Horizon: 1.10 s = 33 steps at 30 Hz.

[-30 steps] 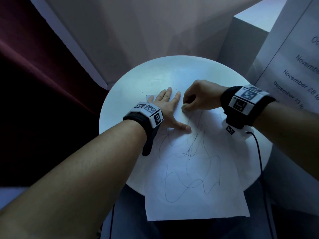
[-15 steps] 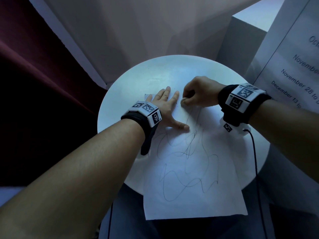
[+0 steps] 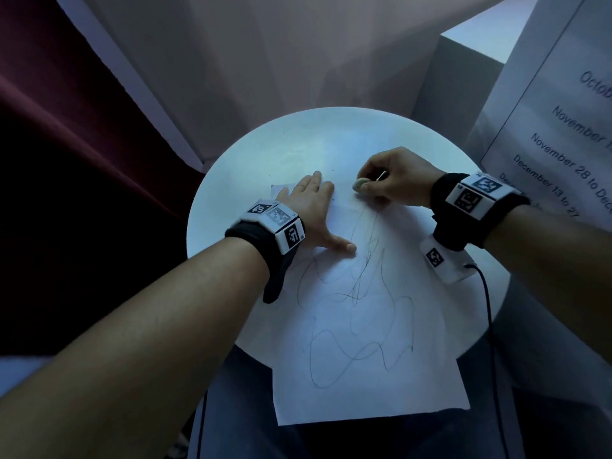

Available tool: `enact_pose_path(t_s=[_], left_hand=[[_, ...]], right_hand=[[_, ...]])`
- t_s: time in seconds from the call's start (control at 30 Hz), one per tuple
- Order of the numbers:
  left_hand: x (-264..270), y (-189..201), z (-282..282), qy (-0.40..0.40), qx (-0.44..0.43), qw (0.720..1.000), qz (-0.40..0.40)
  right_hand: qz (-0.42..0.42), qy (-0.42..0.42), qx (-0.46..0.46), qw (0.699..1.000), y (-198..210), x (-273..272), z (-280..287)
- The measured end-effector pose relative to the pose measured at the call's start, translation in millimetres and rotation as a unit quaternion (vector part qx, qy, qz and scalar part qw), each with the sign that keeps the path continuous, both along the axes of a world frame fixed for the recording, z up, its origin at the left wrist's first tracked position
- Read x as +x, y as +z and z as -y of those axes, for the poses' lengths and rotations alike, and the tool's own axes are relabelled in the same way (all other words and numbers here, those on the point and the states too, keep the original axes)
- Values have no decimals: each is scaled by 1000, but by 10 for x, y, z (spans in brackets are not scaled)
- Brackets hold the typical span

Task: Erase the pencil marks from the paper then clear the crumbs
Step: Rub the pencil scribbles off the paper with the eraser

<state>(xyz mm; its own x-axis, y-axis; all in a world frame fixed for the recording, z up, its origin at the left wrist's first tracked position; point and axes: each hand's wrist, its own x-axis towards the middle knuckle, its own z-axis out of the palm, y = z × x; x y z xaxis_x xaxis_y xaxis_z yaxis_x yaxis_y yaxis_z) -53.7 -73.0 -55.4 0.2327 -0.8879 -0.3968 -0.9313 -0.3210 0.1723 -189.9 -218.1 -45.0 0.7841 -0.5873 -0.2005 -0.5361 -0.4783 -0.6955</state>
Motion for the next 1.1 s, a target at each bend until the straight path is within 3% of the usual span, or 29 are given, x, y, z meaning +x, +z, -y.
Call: enact_pose_path(t_s=[0.13, 0.27, 0.4, 0.6, 0.8, 0.97, 1.1], left_hand=[[-81, 0, 45, -17, -6, 1000, -3], [-82, -38, 68, -10, 29, 999, -14], [-43, -50, 81, -12, 36, 999, -17], [-31, -86, 79, -6, 42, 999, -17], [-20, -101, 89, -7, 38, 999, -27], [-38, -84, 77, -7, 47, 999, -20], [-20, -92, 91, -10, 47, 998, -30]], right_hand=[[-7, 6, -49, 999, 37, 32, -65], [-27, 112, -181, 977, 69, 75, -202], [-67, 180, -147, 970, 116, 81, -333], [-41, 73, -159, 984, 142, 120, -59], [-71, 178, -131, 973, 112, 83, -320], [-44, 74, -160, 983, 109, 111, -69], [-75, 154, -125, 977, 95, 51, -295]])
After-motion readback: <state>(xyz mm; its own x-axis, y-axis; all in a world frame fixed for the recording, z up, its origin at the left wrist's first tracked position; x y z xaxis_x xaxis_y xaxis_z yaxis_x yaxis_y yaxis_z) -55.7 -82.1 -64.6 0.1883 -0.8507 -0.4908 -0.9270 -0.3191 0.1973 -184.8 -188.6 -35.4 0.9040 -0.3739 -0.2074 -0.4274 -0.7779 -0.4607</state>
